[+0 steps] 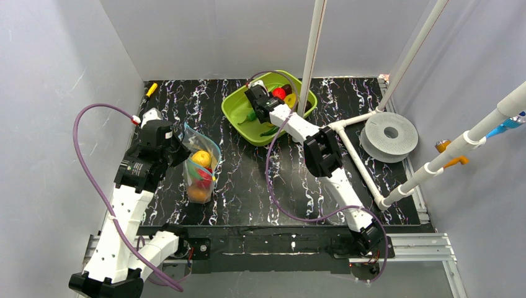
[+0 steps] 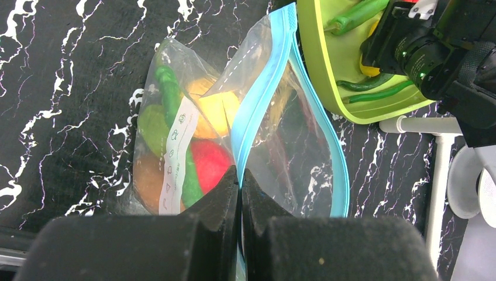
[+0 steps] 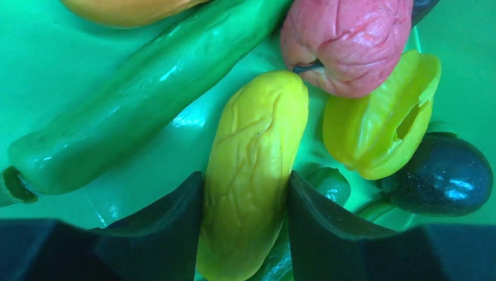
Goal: Place the food in the zip-top bag and seal the zipper
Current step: Pick up the fake fruit from the bin.
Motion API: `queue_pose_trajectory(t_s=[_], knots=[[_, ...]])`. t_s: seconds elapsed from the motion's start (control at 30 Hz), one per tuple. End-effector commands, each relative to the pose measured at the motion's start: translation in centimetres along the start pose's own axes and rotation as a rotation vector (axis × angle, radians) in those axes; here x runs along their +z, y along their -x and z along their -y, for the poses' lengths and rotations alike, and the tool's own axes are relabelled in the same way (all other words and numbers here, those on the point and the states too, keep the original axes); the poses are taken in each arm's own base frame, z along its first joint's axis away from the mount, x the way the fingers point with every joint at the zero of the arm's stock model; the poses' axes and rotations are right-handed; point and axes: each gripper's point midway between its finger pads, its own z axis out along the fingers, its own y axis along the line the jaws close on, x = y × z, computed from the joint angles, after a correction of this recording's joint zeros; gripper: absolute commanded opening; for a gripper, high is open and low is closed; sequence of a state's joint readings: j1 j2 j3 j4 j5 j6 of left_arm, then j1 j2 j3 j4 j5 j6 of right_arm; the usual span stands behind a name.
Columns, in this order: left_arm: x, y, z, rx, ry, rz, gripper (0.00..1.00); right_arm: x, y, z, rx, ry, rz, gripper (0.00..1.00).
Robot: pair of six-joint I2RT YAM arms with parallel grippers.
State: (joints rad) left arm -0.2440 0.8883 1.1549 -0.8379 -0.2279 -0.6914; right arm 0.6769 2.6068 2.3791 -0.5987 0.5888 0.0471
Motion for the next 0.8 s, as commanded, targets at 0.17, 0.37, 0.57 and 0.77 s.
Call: queue_pose_trajectory(t_s=[0.17,0.37,0.57,0.77], knots=[[-0.3,0.6,-0.1,-0.013,0.001,0.027,0.0,-3.4,3.3,1.1,0.01,0.069,0.065,0.21],[-0.2,0.7,0.1,-0.024,-0.005,0.033,0.0,-9.0,7.9,2.2,0.008,0.088,0.194,0.02],[-0.3,0.8,0.7,-0.034,-0.026,0.025,0.0,-16.1,12.0,1.9,0.017,0.112,0.323,0.01],[-0.3,0.6,0.7,-0.05,-0.032,0.02,0.0,-25.1,11.8,-0.8,0.019,0.289,0.369,0.01]])
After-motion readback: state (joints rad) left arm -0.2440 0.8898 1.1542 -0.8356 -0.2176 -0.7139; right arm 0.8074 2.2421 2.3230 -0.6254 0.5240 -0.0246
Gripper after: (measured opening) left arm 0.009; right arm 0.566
